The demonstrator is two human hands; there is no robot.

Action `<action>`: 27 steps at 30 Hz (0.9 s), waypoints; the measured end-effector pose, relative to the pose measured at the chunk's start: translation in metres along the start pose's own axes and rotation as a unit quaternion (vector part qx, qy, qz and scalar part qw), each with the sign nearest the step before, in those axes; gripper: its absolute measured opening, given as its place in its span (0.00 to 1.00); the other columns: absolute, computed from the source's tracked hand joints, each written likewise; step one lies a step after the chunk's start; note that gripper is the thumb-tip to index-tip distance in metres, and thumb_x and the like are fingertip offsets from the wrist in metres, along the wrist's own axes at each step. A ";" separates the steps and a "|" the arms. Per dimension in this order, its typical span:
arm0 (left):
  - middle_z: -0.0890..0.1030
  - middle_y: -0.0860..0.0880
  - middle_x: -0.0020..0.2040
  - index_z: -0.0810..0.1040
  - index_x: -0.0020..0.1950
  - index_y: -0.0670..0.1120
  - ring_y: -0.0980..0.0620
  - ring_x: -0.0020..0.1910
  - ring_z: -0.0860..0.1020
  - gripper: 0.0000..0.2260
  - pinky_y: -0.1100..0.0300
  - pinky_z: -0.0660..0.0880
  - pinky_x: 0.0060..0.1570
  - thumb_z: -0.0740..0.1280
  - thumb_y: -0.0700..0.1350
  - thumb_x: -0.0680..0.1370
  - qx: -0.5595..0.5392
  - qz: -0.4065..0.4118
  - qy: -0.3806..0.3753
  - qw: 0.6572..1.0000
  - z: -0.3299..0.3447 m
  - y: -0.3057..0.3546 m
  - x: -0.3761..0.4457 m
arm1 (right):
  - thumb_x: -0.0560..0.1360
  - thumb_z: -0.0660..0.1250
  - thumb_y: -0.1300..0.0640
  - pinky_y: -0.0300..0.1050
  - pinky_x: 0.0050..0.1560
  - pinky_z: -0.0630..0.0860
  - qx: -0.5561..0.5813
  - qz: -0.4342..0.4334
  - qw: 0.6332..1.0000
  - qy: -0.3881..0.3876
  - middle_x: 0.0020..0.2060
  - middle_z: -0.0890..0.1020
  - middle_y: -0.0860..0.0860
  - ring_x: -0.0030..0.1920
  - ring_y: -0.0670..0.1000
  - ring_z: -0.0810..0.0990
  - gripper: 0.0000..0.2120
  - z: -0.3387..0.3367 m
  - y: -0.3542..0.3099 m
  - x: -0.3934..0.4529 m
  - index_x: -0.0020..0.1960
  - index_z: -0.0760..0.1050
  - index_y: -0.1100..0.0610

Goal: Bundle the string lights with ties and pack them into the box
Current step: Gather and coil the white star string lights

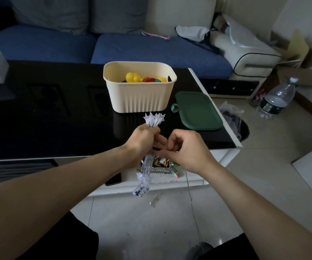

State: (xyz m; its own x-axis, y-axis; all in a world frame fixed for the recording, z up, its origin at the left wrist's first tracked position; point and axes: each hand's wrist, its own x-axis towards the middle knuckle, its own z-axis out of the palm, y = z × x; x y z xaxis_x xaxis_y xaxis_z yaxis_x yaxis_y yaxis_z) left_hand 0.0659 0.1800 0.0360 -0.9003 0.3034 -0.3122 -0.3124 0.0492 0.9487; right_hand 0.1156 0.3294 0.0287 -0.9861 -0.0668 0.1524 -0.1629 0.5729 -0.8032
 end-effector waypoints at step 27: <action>0.73 0.47 0.30 0.68 0.45 0.44 0.51 0.26 0.68 0.08 0.59 0.63 0.28 0.56 0.40 0.83 -0.008 0.014 0.047 0.999 -0.012 0.016 -0.003 | 0.81 0.66 0.52 0.56 0.54 0.79 0.142 0.268 0.929 -0.214 0.30 0.80 0.53 0.34 0.51 0.80 0.14 -0.030 0.021 -0.002 0.44 0.82 0.60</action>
State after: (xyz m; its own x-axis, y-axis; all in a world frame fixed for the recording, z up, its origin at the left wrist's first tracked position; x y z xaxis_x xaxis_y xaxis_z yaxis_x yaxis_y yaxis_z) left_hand 0.0604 0.1684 0.0513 -0.9332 0.2134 -0.2892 -0.2903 0.0271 0.9566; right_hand 0.1147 0.3660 0.0283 -0.8416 -0.1873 -0.5066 0.4120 0.3838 -0.8264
